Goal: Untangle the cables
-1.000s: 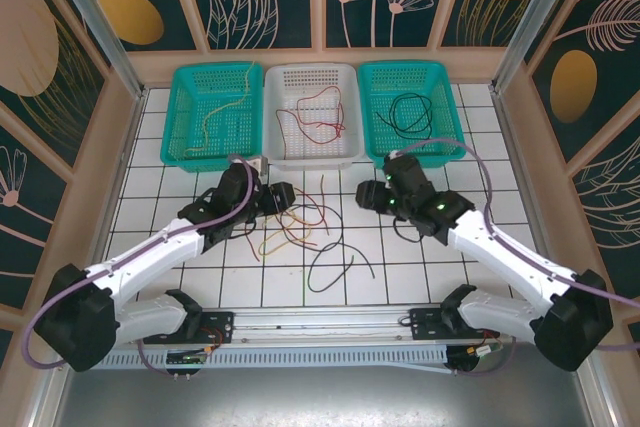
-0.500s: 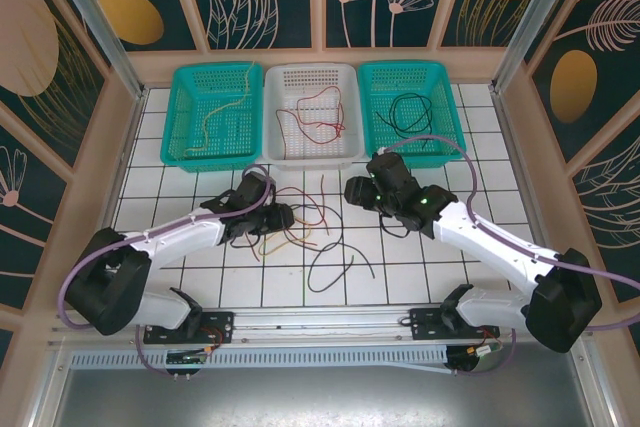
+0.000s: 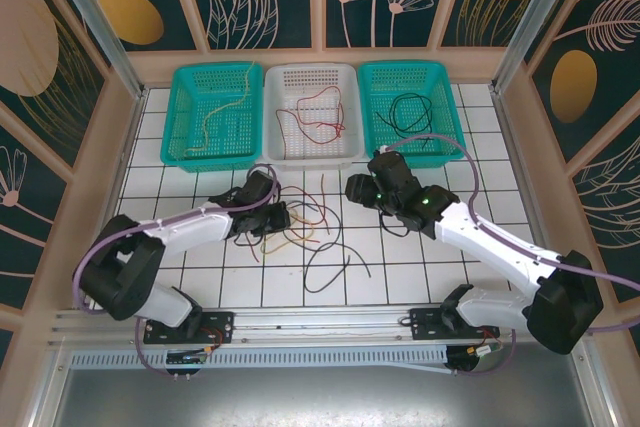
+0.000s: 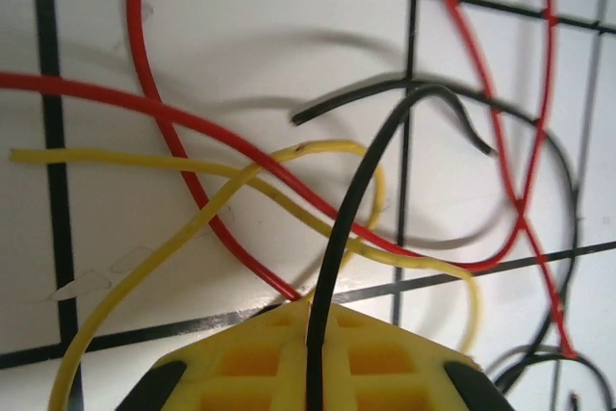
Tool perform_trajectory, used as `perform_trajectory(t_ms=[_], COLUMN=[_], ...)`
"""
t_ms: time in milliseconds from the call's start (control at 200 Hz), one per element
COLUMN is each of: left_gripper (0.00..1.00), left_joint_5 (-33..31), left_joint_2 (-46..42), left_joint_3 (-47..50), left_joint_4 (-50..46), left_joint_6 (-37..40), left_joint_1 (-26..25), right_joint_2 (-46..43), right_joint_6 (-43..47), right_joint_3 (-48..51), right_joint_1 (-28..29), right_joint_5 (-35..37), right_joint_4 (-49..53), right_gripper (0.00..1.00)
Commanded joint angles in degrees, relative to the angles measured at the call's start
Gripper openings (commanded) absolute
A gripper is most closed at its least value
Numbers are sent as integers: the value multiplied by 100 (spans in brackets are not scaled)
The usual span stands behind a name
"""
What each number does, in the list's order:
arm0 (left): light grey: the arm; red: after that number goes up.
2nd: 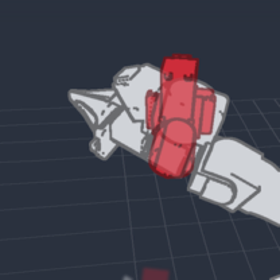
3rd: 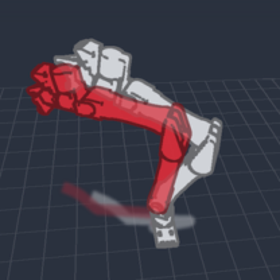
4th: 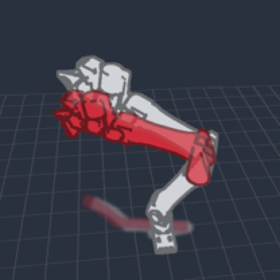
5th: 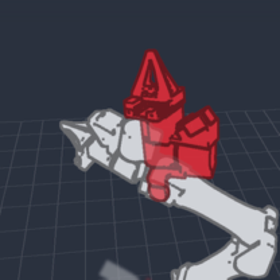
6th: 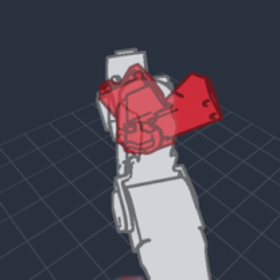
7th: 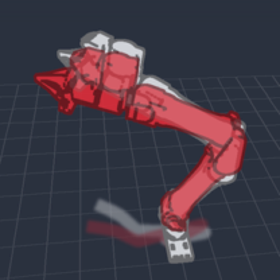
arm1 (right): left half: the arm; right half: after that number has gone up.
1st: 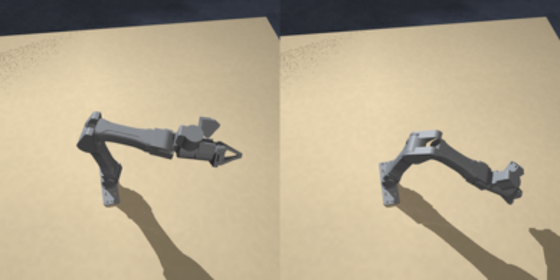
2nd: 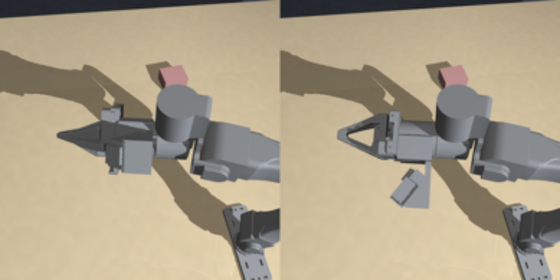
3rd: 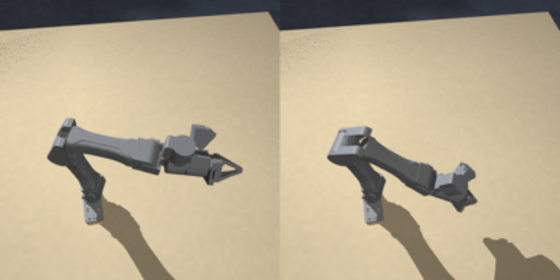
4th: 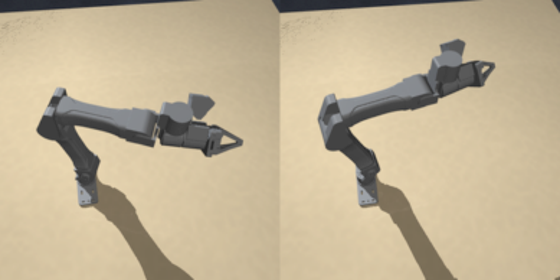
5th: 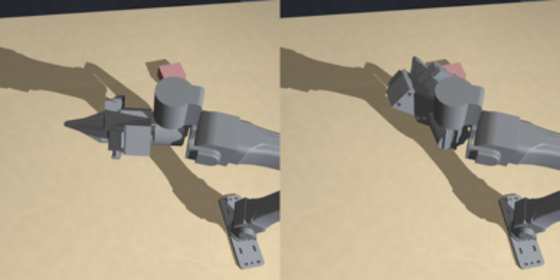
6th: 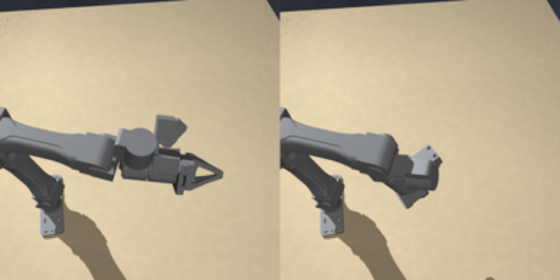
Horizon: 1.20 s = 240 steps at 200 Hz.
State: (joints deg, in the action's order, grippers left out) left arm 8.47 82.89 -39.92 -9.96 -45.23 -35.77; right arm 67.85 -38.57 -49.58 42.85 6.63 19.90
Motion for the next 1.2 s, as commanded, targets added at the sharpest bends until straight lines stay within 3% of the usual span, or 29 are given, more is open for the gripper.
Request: perform_trajectory(t_ms=[0,165,455,771,1196], left_gripper=[6,3,1,0,0], left_joint_5=[-107,239,92,281,-221], left_joint_2=[-640,-1510,-2822,-2920,-2799], left_joint_3=[-102,-17,-44,-185,-569], left_joint_4=[-112,212,1168,2338,2235], left_joint_6=[144,481,749,845,1811], left_joint_1=[0,-39,-56,-151,-769], right_joint_2=[-159,-165,-580,-447,651], right_joint_6=[-119,-195,-366,-740,-819], right_joint_3=[-246,-432,-770,-1136,-2628], right_joint_1=[30,47,393,907,654], right_joint_5=[125,-232,-917,-1058,-364], right_joint_4=[8,-274,-1257,-2007,-987], right_gripper=[53,53,63,68,65])
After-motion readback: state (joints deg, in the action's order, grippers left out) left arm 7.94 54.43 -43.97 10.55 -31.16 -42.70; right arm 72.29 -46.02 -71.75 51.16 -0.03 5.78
